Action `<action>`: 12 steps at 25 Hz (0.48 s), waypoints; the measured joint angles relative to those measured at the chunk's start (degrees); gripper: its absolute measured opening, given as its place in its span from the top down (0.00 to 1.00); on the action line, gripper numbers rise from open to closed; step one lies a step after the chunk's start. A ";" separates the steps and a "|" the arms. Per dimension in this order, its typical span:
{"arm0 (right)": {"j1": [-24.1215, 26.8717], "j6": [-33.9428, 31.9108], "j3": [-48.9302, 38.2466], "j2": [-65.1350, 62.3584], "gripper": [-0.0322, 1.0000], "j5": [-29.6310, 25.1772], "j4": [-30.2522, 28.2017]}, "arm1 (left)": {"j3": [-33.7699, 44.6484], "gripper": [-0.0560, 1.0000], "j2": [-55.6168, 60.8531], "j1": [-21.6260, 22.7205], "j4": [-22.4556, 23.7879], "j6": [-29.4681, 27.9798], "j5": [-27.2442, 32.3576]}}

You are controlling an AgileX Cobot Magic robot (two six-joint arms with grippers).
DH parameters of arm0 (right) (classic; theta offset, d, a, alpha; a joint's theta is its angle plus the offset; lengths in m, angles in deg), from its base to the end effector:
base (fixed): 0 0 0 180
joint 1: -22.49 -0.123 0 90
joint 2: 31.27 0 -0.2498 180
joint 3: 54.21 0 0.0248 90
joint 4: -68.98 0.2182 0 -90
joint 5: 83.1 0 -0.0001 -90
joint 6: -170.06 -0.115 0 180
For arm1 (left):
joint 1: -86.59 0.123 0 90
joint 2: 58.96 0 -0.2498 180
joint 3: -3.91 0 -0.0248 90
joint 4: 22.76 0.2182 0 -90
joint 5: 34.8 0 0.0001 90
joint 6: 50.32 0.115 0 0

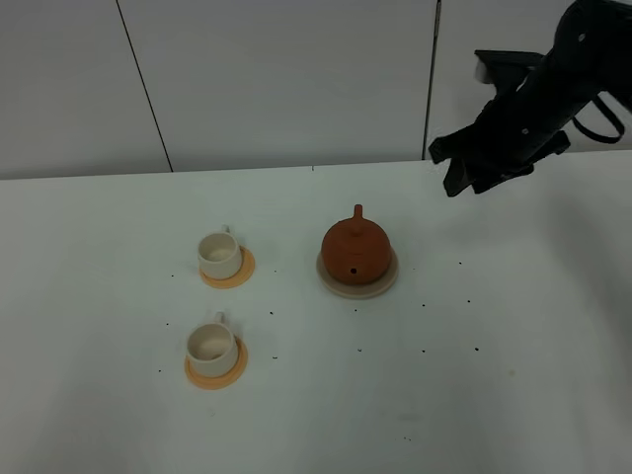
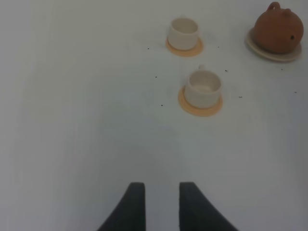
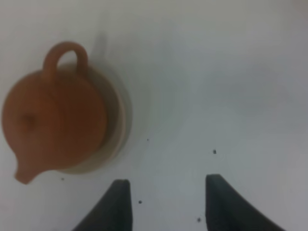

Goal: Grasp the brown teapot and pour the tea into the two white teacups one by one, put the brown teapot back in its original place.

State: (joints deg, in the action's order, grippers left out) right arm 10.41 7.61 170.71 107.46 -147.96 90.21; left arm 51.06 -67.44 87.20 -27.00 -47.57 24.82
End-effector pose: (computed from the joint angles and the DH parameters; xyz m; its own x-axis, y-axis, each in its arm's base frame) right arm 0.4315 0.1309 0.1979 -0.8457 -0.3184 -0.4283 -0.4474 0.8606 0.2435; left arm 0.0229 -0.0071 0.2546 -0.4249 0.0060 -0.9052 0.0516 0.9985 -0.0176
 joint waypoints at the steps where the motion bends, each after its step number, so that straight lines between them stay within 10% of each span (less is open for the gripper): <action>1: -0.68 3.69 0.49 0.18 0.63 0.13 -0.29 | 0.00 0.72 0.00 0.00 0.00 0.00 0.00; 12: -2.02 41.87 8.35 0.26 0.65 -4.33 2.21 | 0.00 0.72 0.00 0.00 0.00 0.00 0.00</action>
State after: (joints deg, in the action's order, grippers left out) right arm 8.39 49.48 179.06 107.72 -152.29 92.42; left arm 51.06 -67.44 87.20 -27.00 -47.57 24.82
